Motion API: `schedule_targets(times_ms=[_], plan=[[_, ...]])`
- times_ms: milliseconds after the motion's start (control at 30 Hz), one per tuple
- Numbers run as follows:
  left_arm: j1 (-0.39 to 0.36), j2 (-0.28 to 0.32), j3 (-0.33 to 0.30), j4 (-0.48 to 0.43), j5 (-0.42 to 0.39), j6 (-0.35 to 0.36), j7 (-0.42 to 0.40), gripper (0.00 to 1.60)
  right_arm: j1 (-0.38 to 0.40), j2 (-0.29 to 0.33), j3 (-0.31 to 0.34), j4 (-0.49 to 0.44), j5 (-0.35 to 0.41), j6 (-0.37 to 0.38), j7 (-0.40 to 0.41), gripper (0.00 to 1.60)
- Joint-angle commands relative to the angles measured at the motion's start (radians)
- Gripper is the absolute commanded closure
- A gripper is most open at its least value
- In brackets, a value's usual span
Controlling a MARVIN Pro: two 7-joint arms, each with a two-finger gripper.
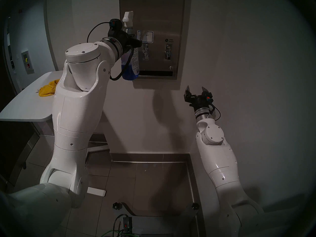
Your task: Pick up the cleaner bottle and spray the cleaner onto the surface
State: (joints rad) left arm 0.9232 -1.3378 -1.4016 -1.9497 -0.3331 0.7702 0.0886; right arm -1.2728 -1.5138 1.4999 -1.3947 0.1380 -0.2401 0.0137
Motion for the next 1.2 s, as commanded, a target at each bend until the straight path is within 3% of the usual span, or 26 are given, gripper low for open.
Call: schedule_targets(times_ms=[0, 667, 1167], plan=[[-0.057, -0.005, -0.016, -0.038, 0.005, -0.030, 0.002, 1.60, 0.113, 0.018, 0.006, -0.053, -0.001, 0.004, 0.026, 0.00], [-0.056, -0.011, -0.019, -0.038, 0.014, -0.025, -0.003, 1.60, 0.234, 0.026, 0.029, -0.132, -0.023, 0.085, 0.061, 0.00], [-0.057, -0.016, -0.022, -0.038, 0.022, -0.031, -0.008, 1.60, 0.347, -0.003, 0.037, -0.057, -0.011, 0.106, 0.073, 0.00]])
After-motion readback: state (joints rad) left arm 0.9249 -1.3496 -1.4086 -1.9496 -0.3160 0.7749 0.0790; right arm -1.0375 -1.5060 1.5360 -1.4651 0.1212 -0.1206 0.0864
